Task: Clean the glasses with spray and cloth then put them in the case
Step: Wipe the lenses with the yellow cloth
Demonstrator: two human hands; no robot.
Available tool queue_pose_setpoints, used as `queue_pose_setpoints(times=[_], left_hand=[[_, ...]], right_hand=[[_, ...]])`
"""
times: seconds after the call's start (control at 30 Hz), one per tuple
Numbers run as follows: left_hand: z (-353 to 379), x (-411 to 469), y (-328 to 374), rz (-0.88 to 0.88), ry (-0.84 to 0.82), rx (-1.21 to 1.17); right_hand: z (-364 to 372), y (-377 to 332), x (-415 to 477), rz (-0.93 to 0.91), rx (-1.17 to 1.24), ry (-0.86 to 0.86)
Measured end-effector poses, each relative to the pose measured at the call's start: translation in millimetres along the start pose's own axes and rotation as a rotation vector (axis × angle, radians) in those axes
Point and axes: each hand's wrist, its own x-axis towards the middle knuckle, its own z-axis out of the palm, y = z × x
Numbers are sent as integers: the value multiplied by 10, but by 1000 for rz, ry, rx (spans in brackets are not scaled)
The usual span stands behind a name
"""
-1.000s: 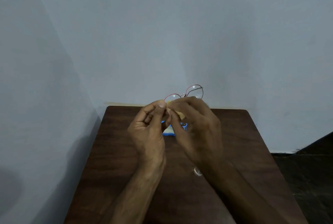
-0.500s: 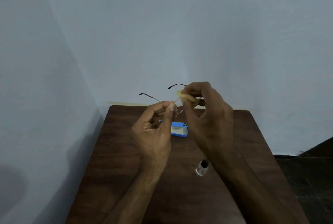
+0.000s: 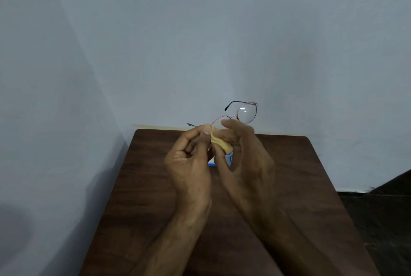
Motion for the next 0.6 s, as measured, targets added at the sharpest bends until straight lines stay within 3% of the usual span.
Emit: queue_pose_setpoints(times=[0.17, 0.27, 0.4, 0.5, 0.6], left_hand=[[66, -36, 39, -151, 14, -180], [111, -55, 56, -174, 12, -207], [131, -60, 40, -196, 21, -242], [135, -114, 46, -193, 1, -221], [114, -145, 38, -171, -3, -204]], right_hand=[[-39, 123, 4, 39, -19, 17], [-73, 169, 64, 115, 9, 44], [-97, 134, 50, 28, -1, 58], [-134, 234, 221, 68, -20, 158], [-140, 210, 301, 64, -45, 143]])
